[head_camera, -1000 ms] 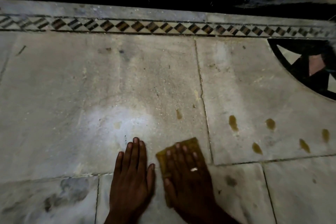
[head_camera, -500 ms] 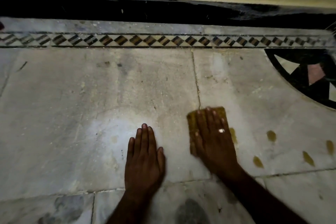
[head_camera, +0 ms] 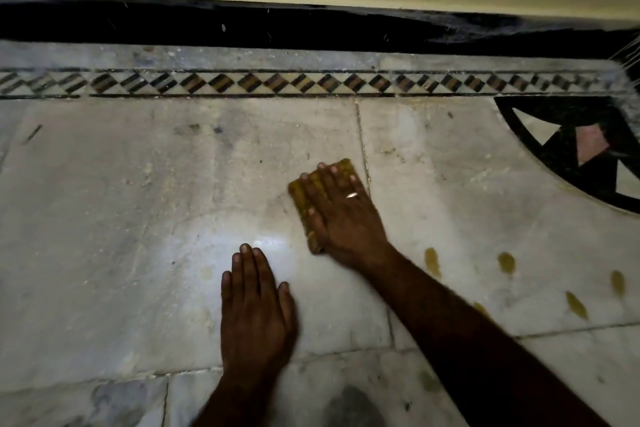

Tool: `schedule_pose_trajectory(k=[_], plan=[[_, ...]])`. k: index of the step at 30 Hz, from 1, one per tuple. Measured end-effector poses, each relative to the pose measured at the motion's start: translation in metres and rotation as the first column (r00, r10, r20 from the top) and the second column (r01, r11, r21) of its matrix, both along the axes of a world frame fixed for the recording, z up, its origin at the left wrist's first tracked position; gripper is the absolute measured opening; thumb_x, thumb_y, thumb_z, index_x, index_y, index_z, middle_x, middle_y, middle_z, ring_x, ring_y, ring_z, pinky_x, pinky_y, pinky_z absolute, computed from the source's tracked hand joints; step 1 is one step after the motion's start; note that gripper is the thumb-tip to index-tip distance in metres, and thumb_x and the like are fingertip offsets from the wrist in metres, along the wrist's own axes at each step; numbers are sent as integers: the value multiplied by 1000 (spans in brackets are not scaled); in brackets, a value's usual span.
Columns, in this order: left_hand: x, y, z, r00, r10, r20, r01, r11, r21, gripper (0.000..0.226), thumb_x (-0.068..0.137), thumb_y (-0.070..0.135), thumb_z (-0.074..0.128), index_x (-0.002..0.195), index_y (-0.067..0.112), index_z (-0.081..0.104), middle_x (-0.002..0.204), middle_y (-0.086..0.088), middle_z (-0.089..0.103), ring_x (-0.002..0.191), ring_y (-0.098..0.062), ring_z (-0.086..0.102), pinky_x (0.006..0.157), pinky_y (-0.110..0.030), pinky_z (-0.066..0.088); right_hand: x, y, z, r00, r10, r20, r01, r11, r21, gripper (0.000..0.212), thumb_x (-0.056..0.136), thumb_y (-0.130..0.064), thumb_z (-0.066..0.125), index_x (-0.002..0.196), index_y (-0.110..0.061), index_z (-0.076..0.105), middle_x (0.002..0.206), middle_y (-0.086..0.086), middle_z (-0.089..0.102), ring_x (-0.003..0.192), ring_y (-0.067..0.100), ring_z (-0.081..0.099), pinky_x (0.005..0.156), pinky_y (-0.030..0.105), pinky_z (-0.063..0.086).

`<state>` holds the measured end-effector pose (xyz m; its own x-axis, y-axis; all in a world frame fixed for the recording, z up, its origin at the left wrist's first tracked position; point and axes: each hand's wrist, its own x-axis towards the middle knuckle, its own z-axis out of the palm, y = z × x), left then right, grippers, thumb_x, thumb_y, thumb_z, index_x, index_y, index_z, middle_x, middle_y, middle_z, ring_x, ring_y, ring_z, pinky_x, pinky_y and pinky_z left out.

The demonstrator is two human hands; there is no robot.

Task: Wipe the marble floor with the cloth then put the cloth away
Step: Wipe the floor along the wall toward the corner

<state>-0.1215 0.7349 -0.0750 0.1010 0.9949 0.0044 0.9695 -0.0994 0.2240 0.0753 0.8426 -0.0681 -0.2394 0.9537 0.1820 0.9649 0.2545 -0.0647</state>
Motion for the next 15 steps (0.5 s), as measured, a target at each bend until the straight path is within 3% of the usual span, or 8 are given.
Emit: schedule_pose_trajectory(k=[2,7,11,15], plan=[[-1,1,1,1000,-28,5,28,1000,3,65,102,34,29,155,-3,30,165,-22,25,154,-34,25,126,-51,18,30,-17,0,990,-140,-5,140,990,-10,55,108,-34,36,160,-15,36,164,16,37,155,35,28,125,54,22],[4,-14,-1,938,-345,6,345,937,50,62,103,37,32,156,5,35,165,-13,30,154,-26,26,124,-48,22,48,-108,2,928,-374,4,373,925,-76,60,108,-37,29,164,-16,24,170,17,21,158,35,20,125,56,23],[10,-20,-1,941,-337,4,336,940,59,62,102,34,33,154,1,35,164,-17,32,153,-30,29,121,-50,26,-2,-185,9,946,-326,0,326,945,-8,57,104,-30,44,158,-10,39,164,20,35,152,41,34,115,62,37],[11,-20,-5,934,-358,-17,358,929,95,59,102,32,33,151,0,41,162,-17,34,151,-31,33,121,-50,26,-19,-155,15,989,-142,-45,141,990,-16,56,103,-35,46,157,-19,43,163,14,39,153,31,34,122,54,33]])
